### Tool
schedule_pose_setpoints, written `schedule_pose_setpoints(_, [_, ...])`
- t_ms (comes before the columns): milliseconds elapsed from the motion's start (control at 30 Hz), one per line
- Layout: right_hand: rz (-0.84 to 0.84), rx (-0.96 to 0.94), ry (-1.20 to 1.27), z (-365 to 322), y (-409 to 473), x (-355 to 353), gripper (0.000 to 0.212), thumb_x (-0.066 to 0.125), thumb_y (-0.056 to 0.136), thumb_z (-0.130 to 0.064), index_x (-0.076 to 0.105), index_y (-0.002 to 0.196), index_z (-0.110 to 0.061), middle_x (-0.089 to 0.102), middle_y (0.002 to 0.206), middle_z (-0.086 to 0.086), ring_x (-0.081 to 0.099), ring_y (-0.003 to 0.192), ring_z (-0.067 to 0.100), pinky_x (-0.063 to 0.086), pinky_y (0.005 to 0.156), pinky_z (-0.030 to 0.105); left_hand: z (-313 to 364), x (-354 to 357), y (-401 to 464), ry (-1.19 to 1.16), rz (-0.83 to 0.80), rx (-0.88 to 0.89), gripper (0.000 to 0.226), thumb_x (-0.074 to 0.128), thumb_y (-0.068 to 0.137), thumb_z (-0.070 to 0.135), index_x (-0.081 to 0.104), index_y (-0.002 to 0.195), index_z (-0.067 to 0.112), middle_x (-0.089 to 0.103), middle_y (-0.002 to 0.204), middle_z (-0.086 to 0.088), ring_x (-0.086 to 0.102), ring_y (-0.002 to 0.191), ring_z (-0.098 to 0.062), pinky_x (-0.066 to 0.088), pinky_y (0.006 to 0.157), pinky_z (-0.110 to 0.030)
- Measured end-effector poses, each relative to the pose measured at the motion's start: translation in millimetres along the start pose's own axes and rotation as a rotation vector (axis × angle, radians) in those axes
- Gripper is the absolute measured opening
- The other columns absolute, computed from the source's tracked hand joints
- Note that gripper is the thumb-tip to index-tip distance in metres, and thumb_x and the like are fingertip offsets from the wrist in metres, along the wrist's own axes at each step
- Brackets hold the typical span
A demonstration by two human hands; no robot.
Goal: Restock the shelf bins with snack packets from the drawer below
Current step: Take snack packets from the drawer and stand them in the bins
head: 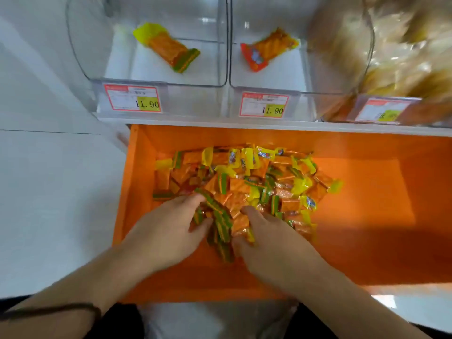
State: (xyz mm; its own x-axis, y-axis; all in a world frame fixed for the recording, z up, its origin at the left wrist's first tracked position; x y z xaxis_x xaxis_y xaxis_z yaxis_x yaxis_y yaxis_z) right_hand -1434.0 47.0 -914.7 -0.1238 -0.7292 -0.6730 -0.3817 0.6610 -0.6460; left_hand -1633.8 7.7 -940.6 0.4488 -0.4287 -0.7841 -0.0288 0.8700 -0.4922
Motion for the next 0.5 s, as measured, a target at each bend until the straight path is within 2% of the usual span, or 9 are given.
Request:
schedule_pose_setpoints(67, [0.046, -0.003, -0.088, 0, 0, 4, 0.051, 0.048, 0.101, -0.051, 0.033, 0.147, -0.033, 0.059, 0.131, 0.004, 0.061, 0.12, 0.033, 0.052, 0.094, 0.046, 1, 1, 3, -0.002, 0.049, 0.034, 0.045, 0.049, 0.098, 0.061, 0.047, 0.139, 0.041, 0.058, 0.139, 0.013, 0.061, 0.121, -0.016, 0.054, 0.092, -0.035])
schedule_pose_setpoints(167, [0.138, -0.034, -0.078, -4, -1, 13, 0.049, 0.05, 0.101, -0.049, 0.043, 0.144, -0.026, 0.063, 0.129, 0.009, 0.063, 0.117, 0.034, 0.053, 0.09, 0.043, -2, -2, -11, -0.012, 0.141, 0.1, 0.042, 0.053, 0.097, 0.06, 0.054, 0.133, 0.039, 0.063, 0.131, 0.012, 0.062, 0.114, -0.014, 0.054, 0.093, -0.036])
schedule_pose_setpoints(333, [0.16, -0.065, -0.044, -8, -55, 12, 0.05, 0.055, 0.101, -0.046, 0.053, 0.143, -0.021, 0.065, 0.137, 0.01, 0.06, 0.126, 0.03, 0.05, 0.1, 0.039, 5, -30, -87, -0.024, 0.208, 0.153, 0.037, 0.059, 0.094, 0.057, 0.06, 0.124, 0.035, 0.066, 0.119, 0.012, 0.063, 0.107, -0.01, 0.054, 0.093, -0.036])
schedule_pose_setpoints(500, [0.251, -0.053, -0.005, -3, -102, 7, 0.042, 0.059, 0.1, -0.037, 0.058, 0.138, -0.021, 0.067, 0.134, 0.007, 0.063, 0.12, 0.028, 0.048, 0.09, 0.031, 8, -61, -144, 0.068, 0.251, 0.165, 0.021, 0.057, 0.097, 0.049, 0.059, 0.111, 0.034, 0.064, 0.107, 0.011, 0.061, 0.098, -0.012, 0.055, 0.087, -0.039])
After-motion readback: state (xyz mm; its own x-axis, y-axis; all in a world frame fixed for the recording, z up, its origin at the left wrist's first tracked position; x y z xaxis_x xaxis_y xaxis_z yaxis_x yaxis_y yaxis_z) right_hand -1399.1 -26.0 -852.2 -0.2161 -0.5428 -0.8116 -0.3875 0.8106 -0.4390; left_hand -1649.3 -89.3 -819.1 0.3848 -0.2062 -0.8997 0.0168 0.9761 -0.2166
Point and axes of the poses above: each hand's wrist, its own y-axis towards the middle knuckle, its own x-axis out of the palm, z = x × y, the point moved 1 cm from there along y, towards the middle knuckle
